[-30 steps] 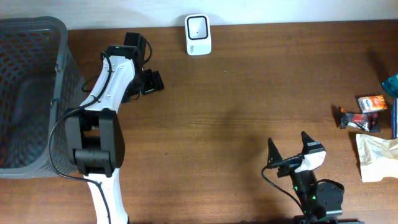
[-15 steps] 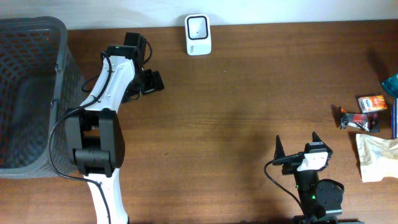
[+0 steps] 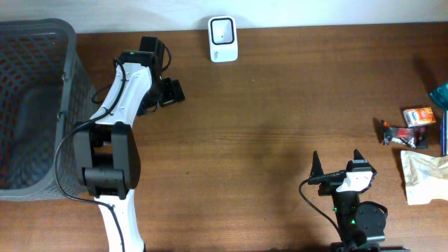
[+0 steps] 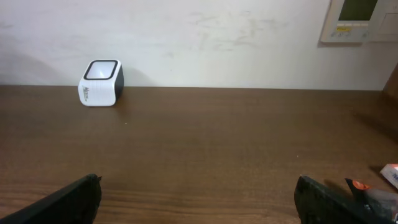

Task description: Scan the item barcode

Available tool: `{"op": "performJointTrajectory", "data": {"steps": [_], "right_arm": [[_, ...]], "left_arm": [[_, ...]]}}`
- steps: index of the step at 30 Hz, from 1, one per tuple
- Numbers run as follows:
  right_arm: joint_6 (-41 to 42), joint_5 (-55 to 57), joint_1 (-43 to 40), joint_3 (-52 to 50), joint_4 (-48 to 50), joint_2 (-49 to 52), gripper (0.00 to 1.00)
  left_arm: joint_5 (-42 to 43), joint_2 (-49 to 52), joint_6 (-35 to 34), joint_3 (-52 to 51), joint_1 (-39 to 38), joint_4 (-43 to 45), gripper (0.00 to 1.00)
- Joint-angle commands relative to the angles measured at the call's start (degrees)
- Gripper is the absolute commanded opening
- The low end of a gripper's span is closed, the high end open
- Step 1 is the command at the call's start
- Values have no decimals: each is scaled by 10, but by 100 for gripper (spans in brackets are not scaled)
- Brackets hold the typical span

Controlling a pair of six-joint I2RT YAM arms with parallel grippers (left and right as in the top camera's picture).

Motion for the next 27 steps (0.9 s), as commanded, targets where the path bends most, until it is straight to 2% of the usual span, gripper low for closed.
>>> {"op": "performJointTrajectory", "data": {"steps": [1,27], "right_arm": [[-8,9,3,-5,-3,-6,99],[-8,-2,5,-5,-2,-6,99]], "left_arm": [[-4,-17,1,-2,-2,0,99],[-4,-17,1,-2,-2,-1,99]]}}
